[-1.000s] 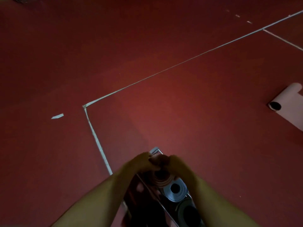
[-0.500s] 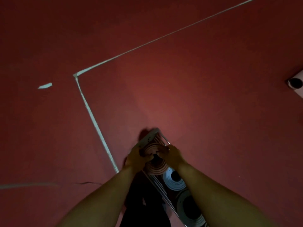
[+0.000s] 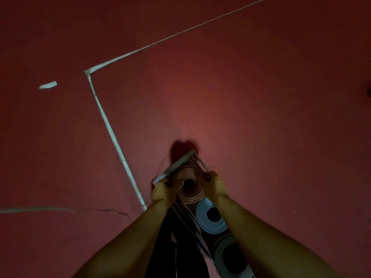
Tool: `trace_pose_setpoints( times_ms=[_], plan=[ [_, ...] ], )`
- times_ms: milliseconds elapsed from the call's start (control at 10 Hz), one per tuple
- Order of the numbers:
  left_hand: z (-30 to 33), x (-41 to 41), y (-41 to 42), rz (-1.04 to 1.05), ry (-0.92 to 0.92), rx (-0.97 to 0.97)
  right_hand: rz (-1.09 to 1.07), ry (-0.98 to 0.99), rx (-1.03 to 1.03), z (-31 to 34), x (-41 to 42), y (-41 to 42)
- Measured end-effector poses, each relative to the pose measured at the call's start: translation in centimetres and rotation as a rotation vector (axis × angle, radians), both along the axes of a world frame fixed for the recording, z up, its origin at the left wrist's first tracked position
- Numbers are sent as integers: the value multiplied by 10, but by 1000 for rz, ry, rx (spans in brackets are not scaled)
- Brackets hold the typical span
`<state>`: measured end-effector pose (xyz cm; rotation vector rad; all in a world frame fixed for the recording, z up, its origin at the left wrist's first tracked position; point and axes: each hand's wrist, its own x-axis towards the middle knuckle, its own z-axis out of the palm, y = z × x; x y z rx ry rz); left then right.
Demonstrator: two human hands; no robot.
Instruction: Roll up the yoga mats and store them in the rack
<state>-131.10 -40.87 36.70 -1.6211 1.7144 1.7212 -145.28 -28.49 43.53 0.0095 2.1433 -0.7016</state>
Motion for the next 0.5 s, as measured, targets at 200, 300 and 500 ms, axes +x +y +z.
trace_pose_setpoints(
  times_ms=[200, 300, 500],
  plan=[
    [74, -18, -9, -62, -113, -61, -87, 45, 9, 8, 2, 10],
    [100, -19, -14, 15, -71, -40, -122, 54, -23, 25, 0, 14],
    [148, -15, -20, 108, 70, -40, -60, 85, -165, 70, 1, -1]
  ],
)
